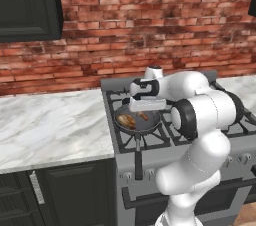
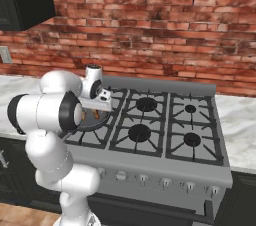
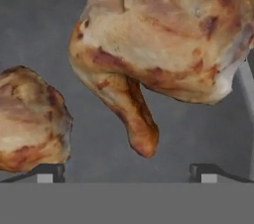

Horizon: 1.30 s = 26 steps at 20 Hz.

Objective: Take the chicken drumsticks from the pan and place one on each plate on the dining counter.

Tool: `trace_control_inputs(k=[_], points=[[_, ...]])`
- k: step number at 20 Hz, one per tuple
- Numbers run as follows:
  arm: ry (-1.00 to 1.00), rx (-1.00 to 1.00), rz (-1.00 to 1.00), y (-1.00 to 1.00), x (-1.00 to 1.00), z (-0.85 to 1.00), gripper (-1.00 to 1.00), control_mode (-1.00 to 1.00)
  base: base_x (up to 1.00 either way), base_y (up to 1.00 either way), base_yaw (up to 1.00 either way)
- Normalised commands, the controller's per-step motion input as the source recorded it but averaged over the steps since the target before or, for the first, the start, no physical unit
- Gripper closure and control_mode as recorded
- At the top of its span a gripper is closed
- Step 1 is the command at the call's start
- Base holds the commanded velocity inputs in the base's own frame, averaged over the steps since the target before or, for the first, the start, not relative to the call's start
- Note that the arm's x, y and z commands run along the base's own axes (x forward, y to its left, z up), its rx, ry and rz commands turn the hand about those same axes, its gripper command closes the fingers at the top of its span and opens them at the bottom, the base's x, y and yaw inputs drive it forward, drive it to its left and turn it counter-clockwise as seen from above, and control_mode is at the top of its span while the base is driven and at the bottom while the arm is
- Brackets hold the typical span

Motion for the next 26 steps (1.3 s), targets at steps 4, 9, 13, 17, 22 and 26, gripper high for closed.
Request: trace_control_inputs(k=[4,9,13,17,22,26], points=[[0.07,0.0,0.0,0.0,0.3,-0.23,-1.0,-1.0,0.0,0.0,0.0],[0.01,0.0,0.0,0.04,0.23,-0.17,-1.0,-1.0,0.0,0.0,0.0],[0.01,0.0,0.0,0.13,0.12,-0.17,-1.0,-1.0,0.0,0.0,0.0],[0.02,0.0,0.0,0.08,0.04,-0.17,-1.0,-1.0,0.0,0.0,0.0],[0.0,0.0,-0.03,0.01,-0.1,-0.05,-1.0,-1.0,0.0,0.0,0.0],[0.0,0.0,-0.07,0.1,-0.26,-0.01,-1.0,-1.0,0.0,0.0,0.0]])
